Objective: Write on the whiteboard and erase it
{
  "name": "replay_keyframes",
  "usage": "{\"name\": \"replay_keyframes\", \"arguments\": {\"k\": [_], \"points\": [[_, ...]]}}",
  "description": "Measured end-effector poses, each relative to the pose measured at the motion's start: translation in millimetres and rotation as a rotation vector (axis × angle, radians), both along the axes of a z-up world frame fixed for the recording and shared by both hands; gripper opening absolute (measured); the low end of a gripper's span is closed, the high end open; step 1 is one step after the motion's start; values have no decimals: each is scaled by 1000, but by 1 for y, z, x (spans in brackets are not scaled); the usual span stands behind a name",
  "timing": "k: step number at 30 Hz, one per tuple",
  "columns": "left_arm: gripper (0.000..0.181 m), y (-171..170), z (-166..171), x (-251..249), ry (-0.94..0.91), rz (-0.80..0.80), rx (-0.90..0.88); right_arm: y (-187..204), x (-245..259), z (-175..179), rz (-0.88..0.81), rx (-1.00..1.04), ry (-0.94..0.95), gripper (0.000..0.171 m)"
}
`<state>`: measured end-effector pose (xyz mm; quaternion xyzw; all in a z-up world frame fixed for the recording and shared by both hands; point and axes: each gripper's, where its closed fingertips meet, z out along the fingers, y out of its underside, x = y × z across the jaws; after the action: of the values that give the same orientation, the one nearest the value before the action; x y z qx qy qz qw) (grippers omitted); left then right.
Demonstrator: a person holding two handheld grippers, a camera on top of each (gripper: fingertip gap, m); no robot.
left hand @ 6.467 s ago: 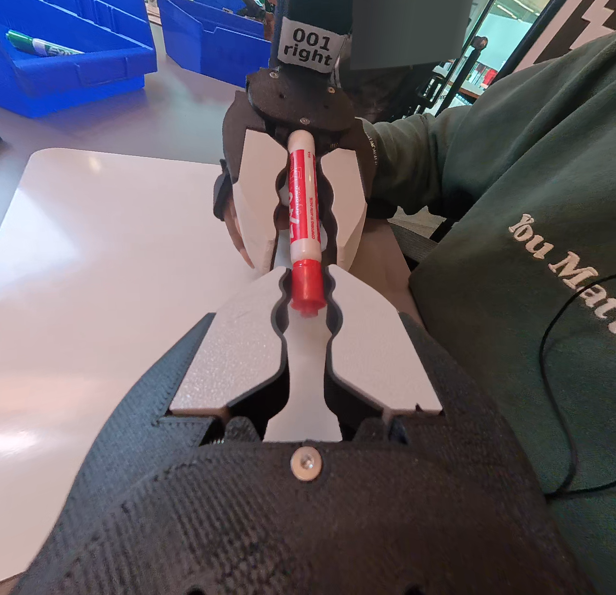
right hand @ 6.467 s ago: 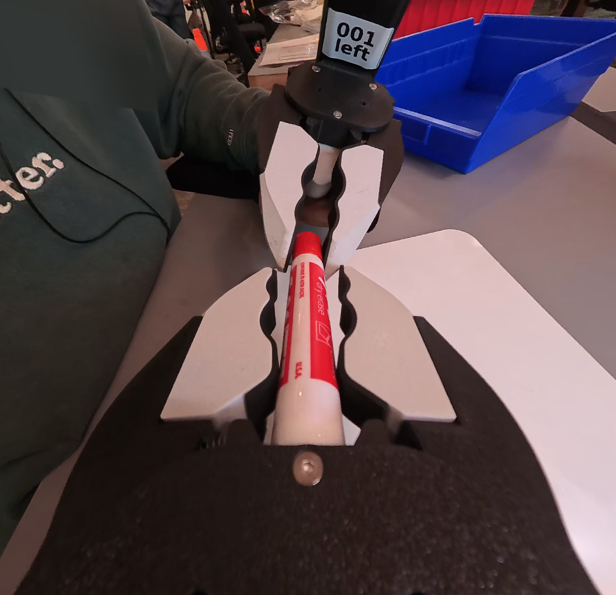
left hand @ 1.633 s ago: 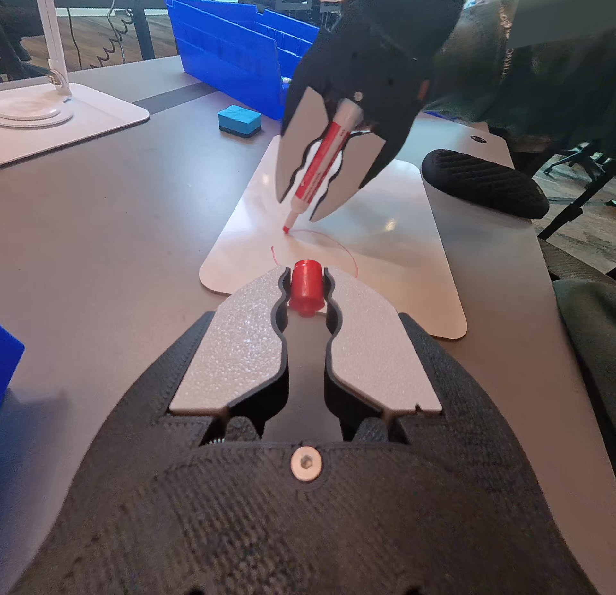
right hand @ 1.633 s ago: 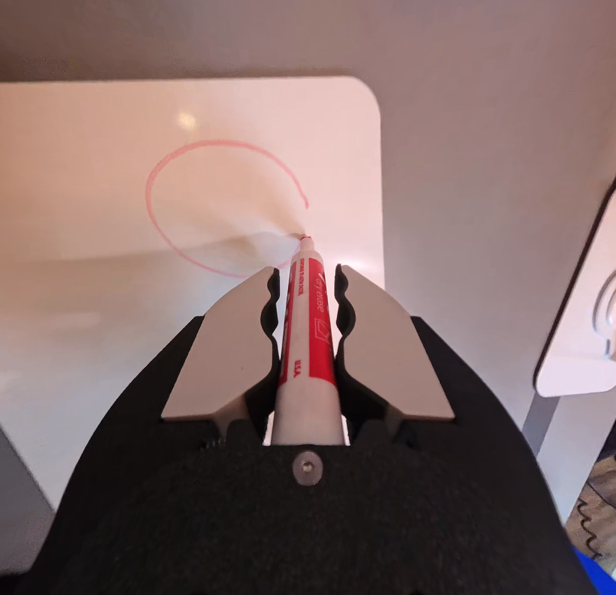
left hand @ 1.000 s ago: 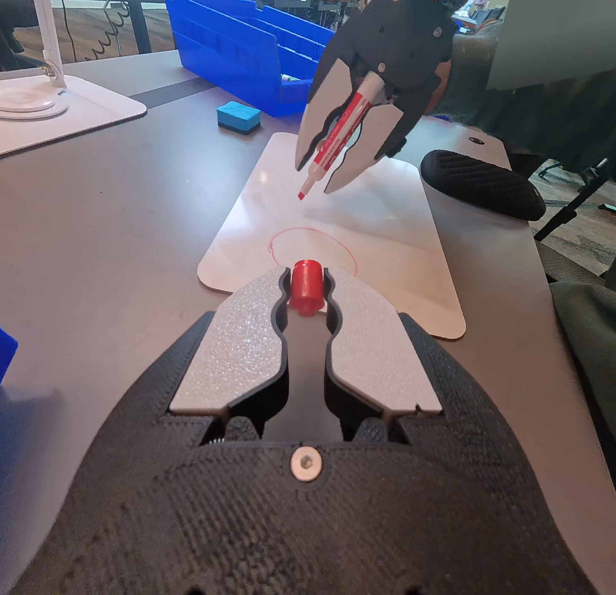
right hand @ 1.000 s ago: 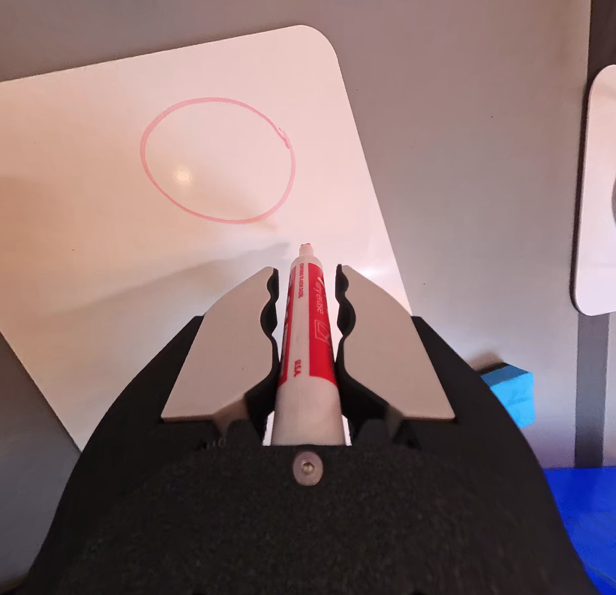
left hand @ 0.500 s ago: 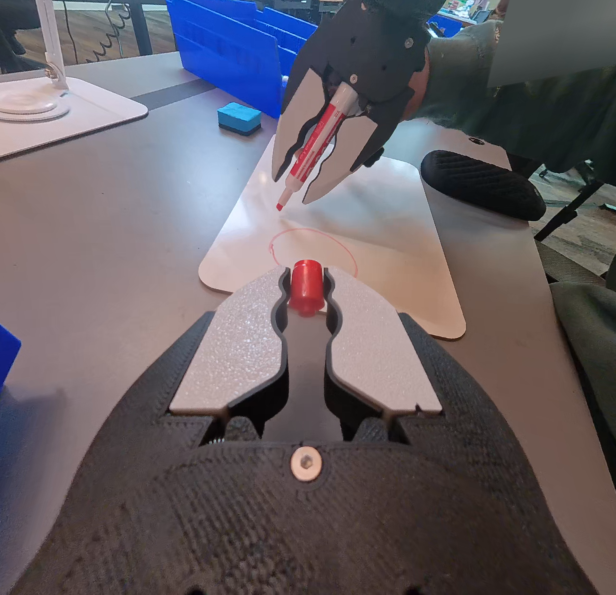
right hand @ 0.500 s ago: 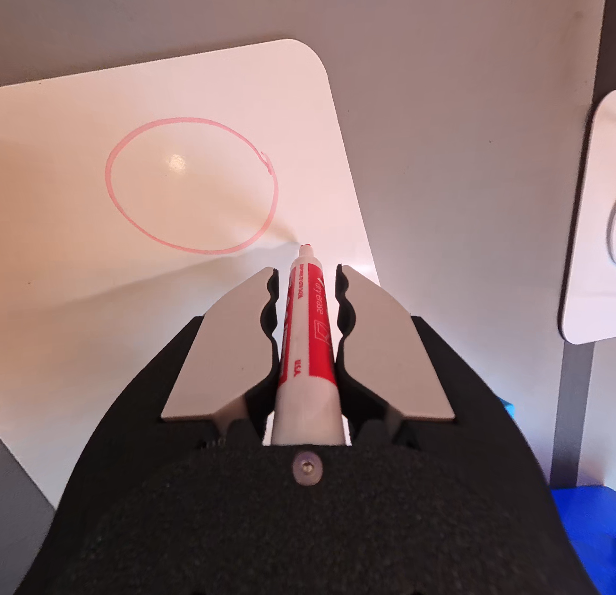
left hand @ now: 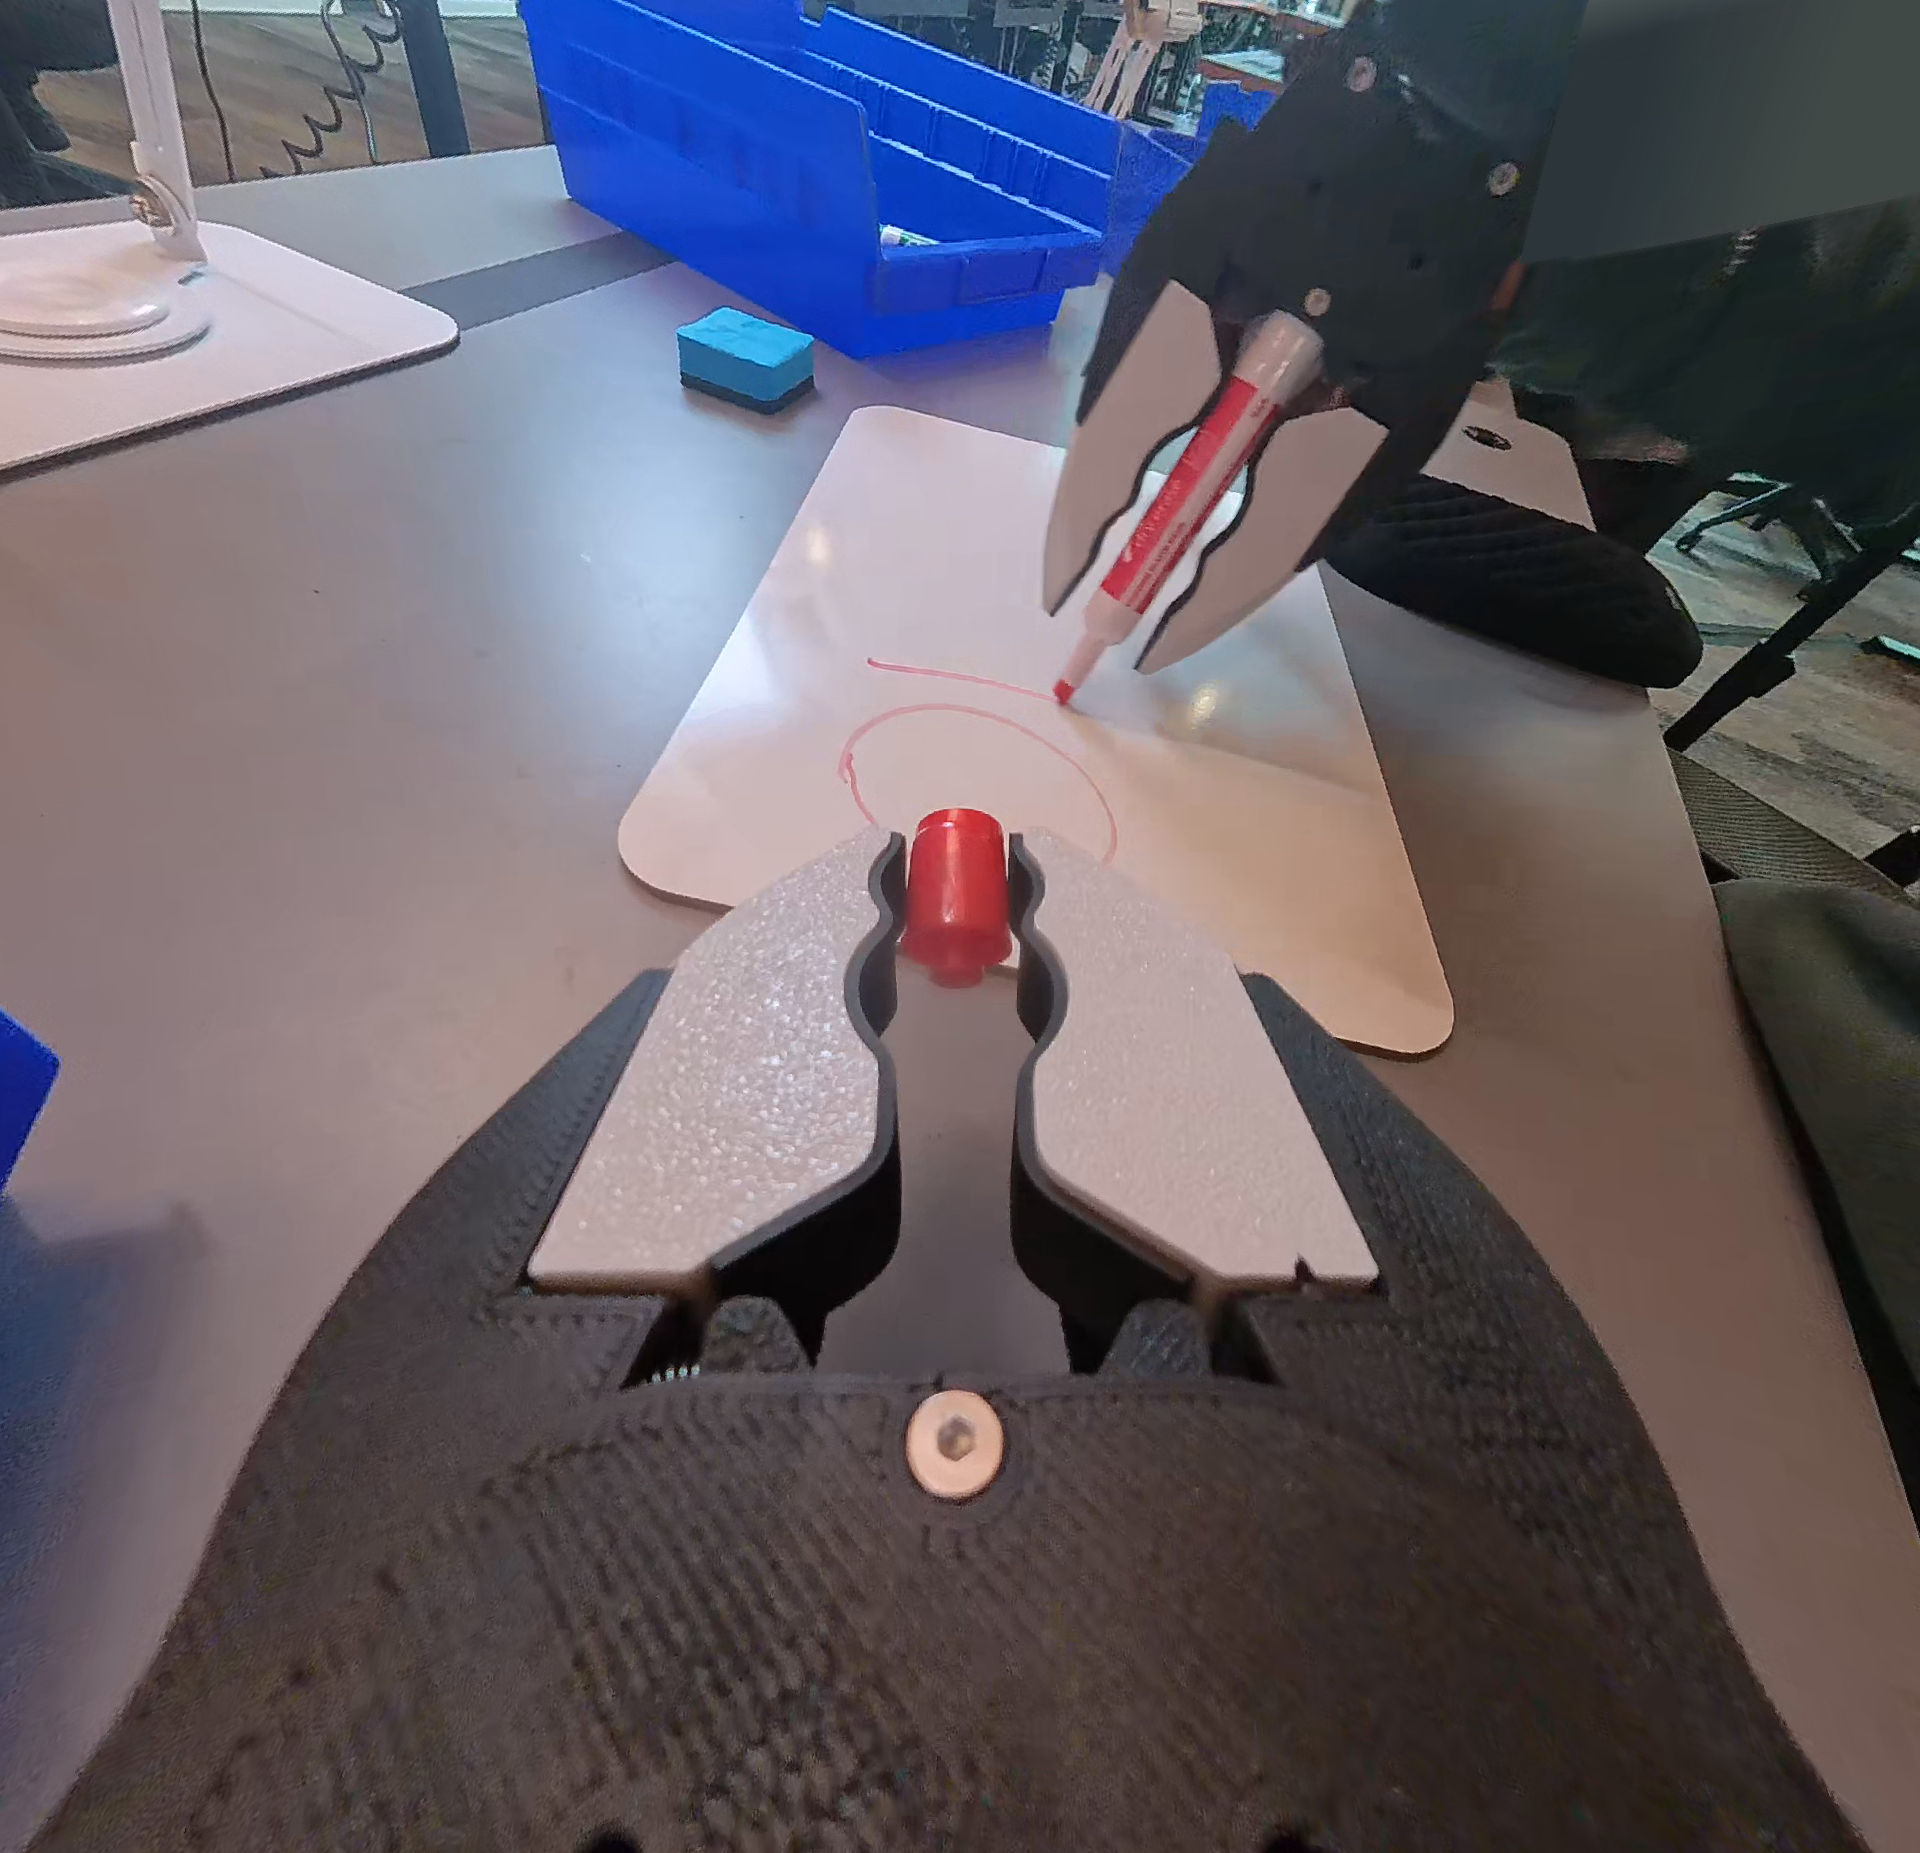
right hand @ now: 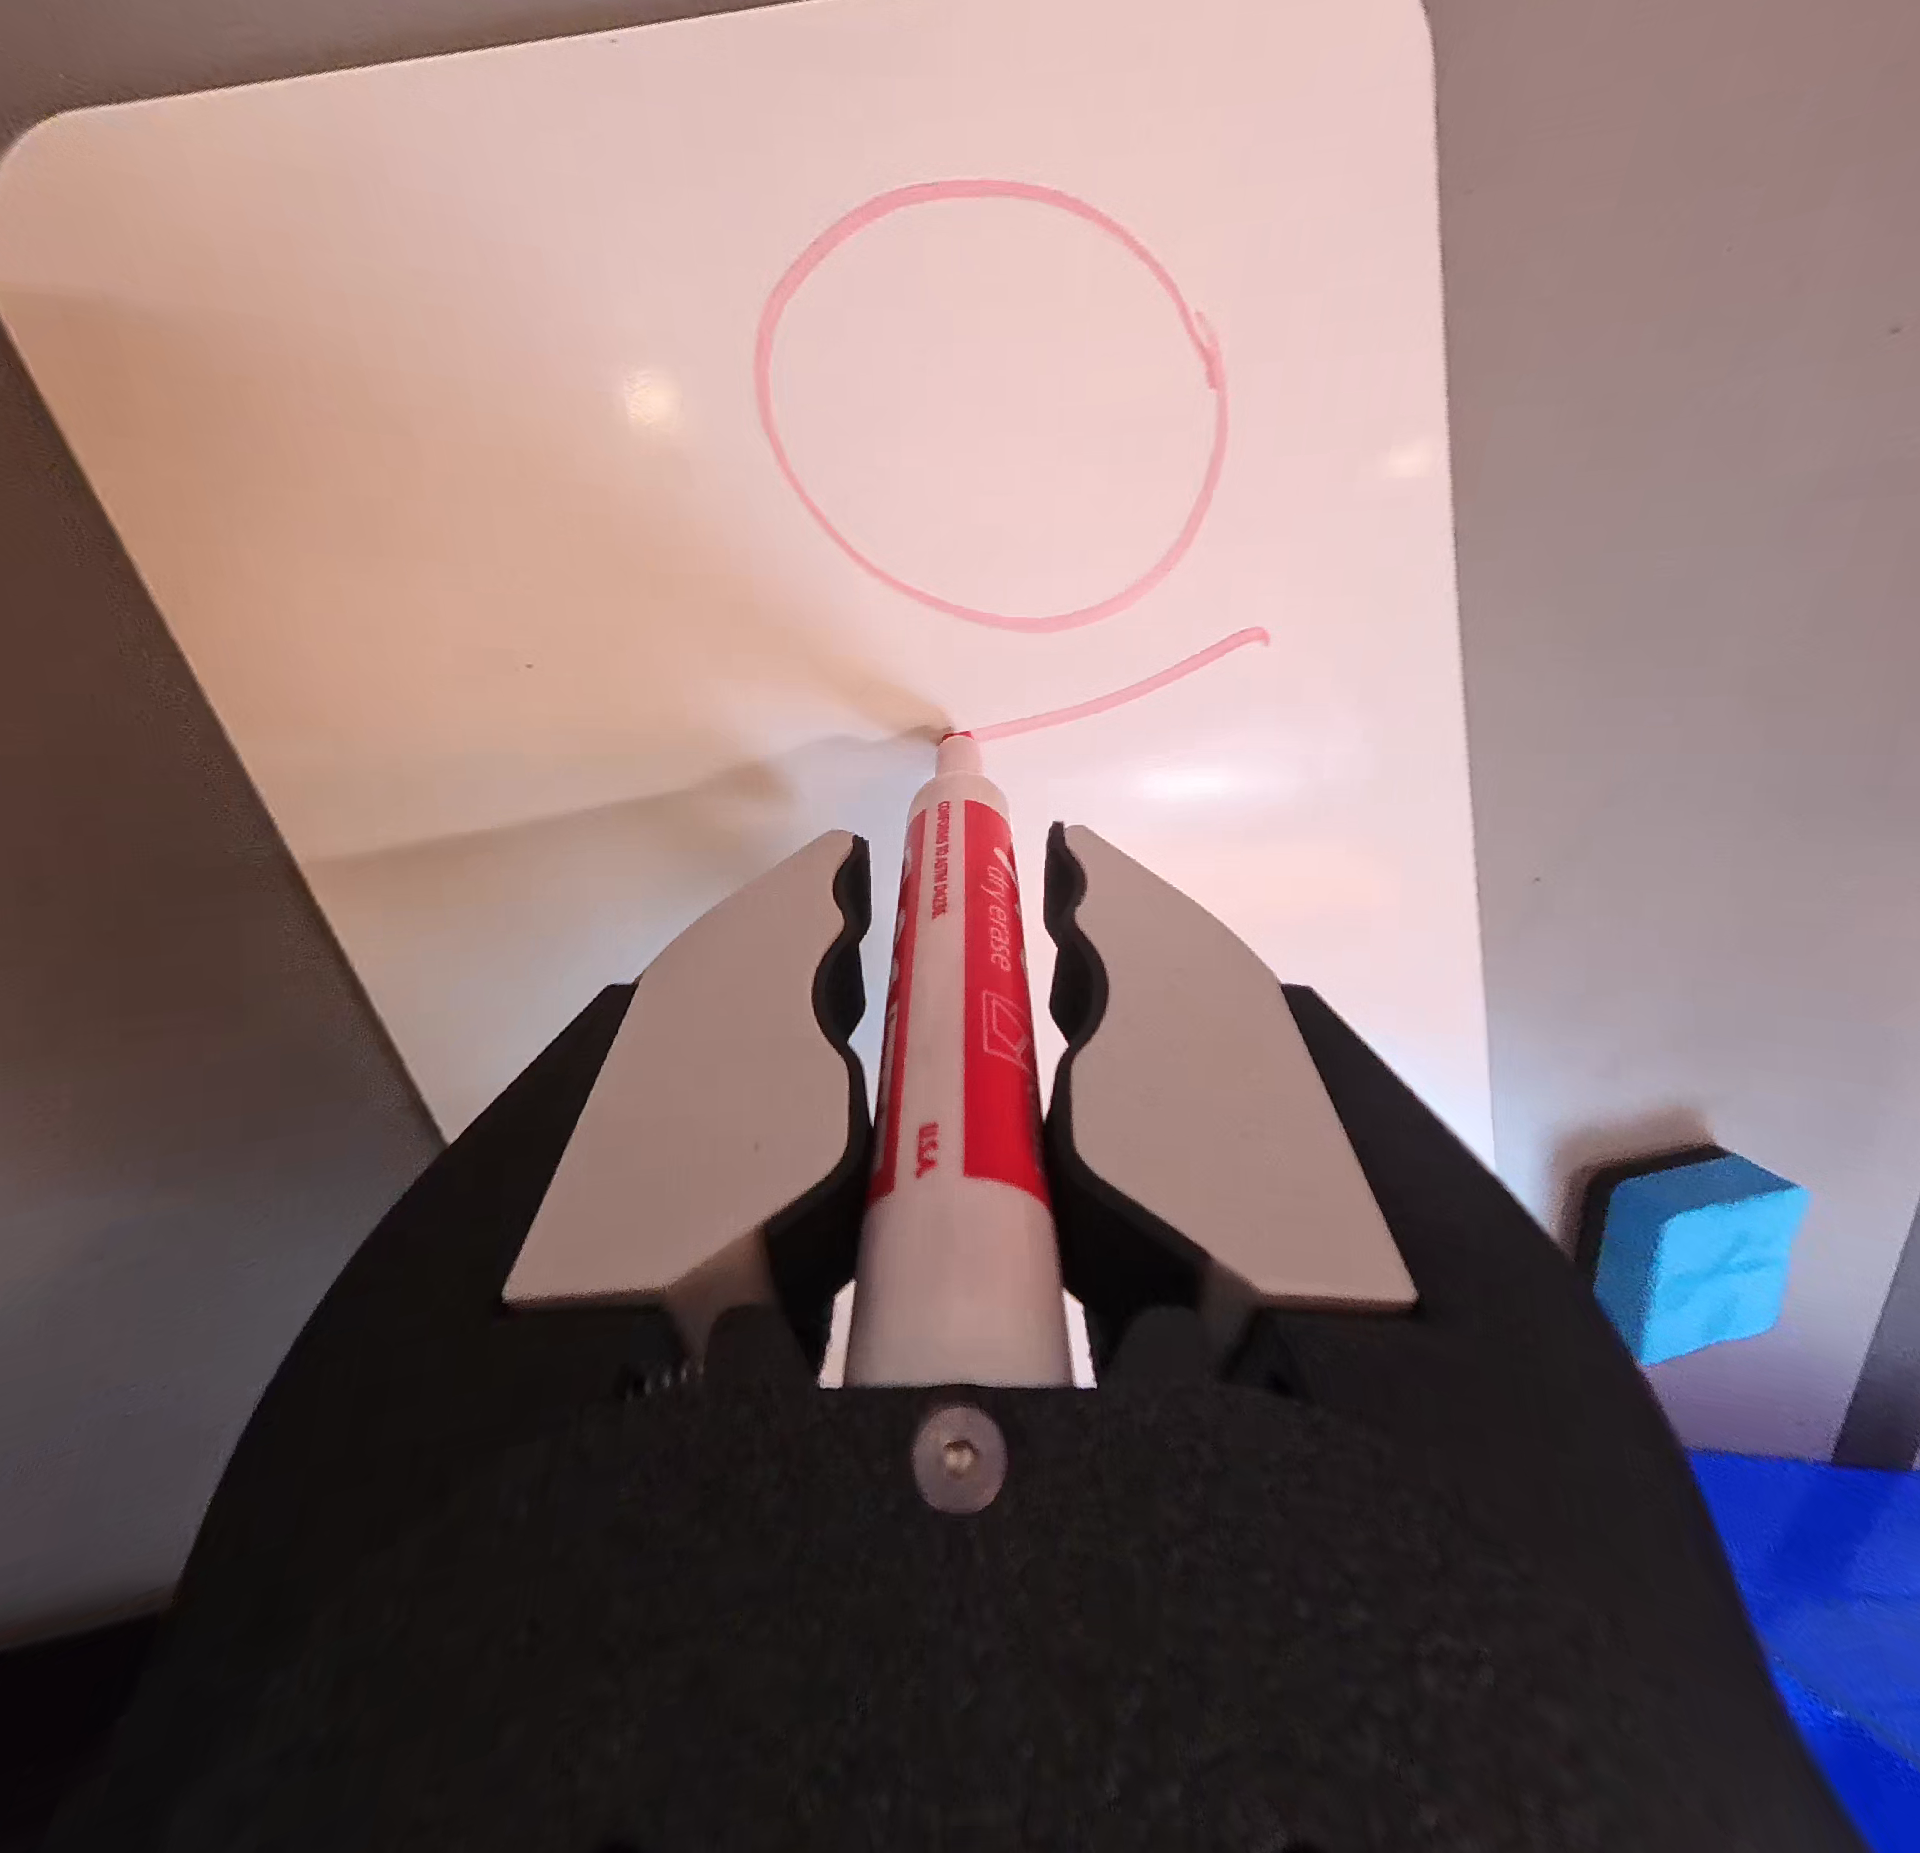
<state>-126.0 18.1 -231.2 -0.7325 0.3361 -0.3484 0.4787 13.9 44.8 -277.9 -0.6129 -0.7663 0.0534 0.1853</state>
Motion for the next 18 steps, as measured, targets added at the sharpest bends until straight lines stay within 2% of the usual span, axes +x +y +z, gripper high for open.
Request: {"name": "replay_keyframes", "arguments": {"k": [7, 15, 18], "points": [[18, 0, 1, 0, 5, 2, 8, 3, 5, 0, -17, 12, -8, 33], [18, -1, -1, 1, 9, -3, 5, 22, 56, 0, -139, 29, -63, 33], [18, 0, -1, 1, 6, -1, 3, 24, 61, 0, -155, 26, -56, 33]]}}
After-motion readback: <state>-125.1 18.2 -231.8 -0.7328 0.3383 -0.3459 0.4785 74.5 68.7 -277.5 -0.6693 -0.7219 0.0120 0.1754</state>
